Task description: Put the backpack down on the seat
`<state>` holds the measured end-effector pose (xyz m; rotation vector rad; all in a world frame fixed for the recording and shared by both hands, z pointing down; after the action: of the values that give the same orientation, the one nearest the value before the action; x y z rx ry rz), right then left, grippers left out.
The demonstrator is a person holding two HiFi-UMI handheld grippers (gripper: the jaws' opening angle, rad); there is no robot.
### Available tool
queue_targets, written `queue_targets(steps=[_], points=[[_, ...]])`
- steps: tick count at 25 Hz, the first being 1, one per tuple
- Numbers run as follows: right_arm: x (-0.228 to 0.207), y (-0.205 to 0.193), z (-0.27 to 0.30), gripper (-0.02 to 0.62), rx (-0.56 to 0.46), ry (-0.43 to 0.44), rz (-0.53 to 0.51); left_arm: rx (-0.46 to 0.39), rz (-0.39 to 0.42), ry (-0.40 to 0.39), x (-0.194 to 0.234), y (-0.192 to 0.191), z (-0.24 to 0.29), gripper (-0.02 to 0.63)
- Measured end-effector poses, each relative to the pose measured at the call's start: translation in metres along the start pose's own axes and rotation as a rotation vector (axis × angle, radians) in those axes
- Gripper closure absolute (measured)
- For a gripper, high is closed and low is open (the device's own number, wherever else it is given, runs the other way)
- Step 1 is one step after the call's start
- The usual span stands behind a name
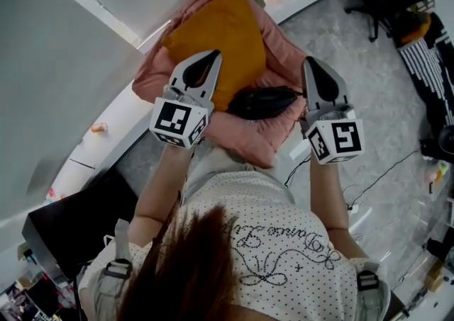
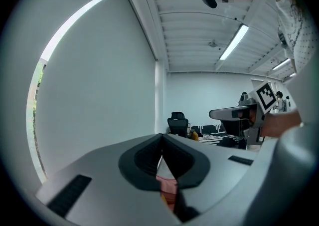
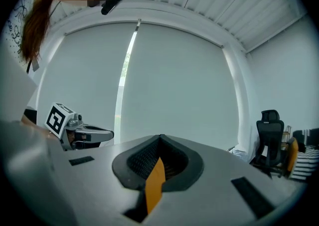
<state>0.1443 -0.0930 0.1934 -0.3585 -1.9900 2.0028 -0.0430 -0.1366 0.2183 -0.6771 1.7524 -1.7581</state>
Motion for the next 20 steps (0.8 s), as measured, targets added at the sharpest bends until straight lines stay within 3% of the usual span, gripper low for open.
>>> queue_targets(steps=[20], points=[[-0.0017, -0.0094, -0.0057, 0.586, 0.006, -0.048, 0.019, -0.013, 0.000, 0.004, 0.0057, -0.0028, -0.0019, 0.603]])
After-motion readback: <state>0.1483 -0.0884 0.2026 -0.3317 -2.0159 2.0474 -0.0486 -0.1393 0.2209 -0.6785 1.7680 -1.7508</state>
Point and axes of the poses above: the fingertips, and each gripper's own axes: z forward along the fingers, x to its left, y out of its top, the point moved 2 cm from there along -z, backward along the fingers, and after that the axes turned 2 degrees about -x, right-handed, at the moved point
